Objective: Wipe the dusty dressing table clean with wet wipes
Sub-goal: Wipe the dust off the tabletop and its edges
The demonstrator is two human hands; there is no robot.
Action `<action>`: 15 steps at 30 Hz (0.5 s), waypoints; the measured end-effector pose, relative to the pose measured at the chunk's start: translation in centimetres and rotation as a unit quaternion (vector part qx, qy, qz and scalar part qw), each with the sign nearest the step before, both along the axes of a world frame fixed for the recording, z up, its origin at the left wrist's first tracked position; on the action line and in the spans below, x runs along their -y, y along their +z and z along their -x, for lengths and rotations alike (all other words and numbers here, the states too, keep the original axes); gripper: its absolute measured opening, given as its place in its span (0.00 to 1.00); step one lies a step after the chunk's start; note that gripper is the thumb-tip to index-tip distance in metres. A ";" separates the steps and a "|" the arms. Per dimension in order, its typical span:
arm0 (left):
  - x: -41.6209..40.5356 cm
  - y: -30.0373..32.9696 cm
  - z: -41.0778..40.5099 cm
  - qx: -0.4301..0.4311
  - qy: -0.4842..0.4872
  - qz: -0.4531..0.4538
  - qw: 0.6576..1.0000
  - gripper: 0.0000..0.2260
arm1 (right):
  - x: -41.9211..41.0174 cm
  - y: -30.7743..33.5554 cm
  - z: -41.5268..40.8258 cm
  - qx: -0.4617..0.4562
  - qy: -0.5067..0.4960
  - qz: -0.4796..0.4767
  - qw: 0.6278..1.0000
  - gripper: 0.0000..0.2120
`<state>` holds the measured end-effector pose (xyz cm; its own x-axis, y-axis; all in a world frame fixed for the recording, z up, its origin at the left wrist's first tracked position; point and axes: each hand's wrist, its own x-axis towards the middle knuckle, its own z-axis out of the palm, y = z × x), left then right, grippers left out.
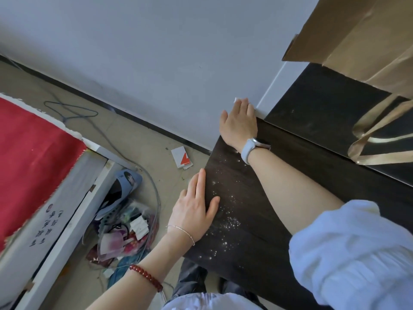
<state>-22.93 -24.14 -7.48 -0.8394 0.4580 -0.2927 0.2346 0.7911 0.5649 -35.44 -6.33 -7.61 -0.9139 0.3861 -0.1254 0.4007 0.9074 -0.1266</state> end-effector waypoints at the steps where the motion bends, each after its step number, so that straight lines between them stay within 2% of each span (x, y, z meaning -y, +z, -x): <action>1: 0.0 0.0 0.0 0.001 0.000 -0.001 1.000 0.30 | -0.7 -0.4 -0.5 -0.017 0.029 0.014 0.999 0.28; 5: 0.2 -0.1 0.0 0.018 0.008 -0.020 1.000 0.28 | -1.3 0.2 -5.6 -0.087 0.164 0.119 0.975 0.18; 8: 0.3 -0.2 0.0 0.038 0.016 -0.064 0.997 0.26 | 0.0 1.5 -12.5 -0.030 0.309 0.157 0.937 0.22; 10: 0.5 -0.3 0.1 0.051 0.029 -0.089 0.994 0.27 | 0.1 1.4 -15.2 0.008 0.385 0.148 0.911 0.24; 12: 0.4 -0.4 0.2 0.052 0.034 -0.099 0.993 0.27 | -1.1 1.2 -13.7 0.005 0.378 0.118 0.918 0.24; 15: 0.3 -0.2 0.2 0.053 0.046 -0.106 0.992 0.26 | -2.3 0.9 -7.6 -0.020 0.260 0.063 0.963 0.24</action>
